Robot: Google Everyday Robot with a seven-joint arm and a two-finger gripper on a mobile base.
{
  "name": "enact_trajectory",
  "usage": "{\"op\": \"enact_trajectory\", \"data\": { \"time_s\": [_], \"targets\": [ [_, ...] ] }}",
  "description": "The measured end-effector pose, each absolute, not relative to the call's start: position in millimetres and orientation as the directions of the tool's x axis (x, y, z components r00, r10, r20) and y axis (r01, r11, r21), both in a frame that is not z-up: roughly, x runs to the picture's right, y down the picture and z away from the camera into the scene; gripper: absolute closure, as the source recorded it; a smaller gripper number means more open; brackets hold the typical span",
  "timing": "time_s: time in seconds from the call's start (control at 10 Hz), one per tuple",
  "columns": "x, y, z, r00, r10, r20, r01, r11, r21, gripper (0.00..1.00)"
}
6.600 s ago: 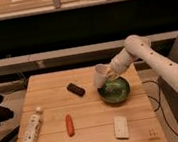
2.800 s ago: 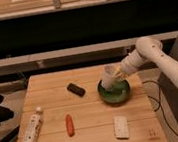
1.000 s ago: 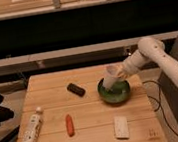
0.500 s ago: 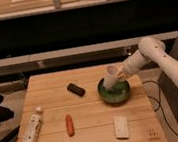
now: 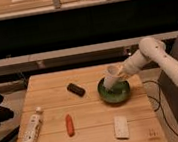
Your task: Place the ceramic cup in the ceramic bowl
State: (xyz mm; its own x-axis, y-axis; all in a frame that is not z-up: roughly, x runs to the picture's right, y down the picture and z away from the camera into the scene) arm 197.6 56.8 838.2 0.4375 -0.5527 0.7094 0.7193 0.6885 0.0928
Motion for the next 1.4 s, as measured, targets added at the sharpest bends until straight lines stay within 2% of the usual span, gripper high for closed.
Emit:
{"op": "enact_trajectory", "data": {
  "time_s": [0.1,0.3,0.4,0.5,0.6,1.2,1.3,1.4],
  "targets": [
    [198.0,57.2,838.2,0.437,-0.552,0.71,0.719,0.689,0.092,0.78],
    [198.5,56.9,838.1,0.438,-0.552,0.709,0.719,0.689,0.093,0.69],
    [198.7,57.1,838.3,0.438,-0.552,0.71,0.719,0.689,0.093,0.64],
    [199.1,57.8,838.1,0.437,-0.551,0.711,0.719,0.689,0.092,0.53],
    [199.3,57.8,838.1,0.437,-0.551,0.711,0.719,0.689,0.092,0.49],
    [200.3,58.2,838.0,0.437,-0.551,0.711,0.718,0.69,0.093,0.48],
    [200.6,58.8,838.3,0.437,-0.551,0.711,0.719,0.689,0.093,0.47],
    [200.8,59.5,838.5,0.437,-0.55,0.712,0.718,0.69,0.092,0.41]
  ]
}}
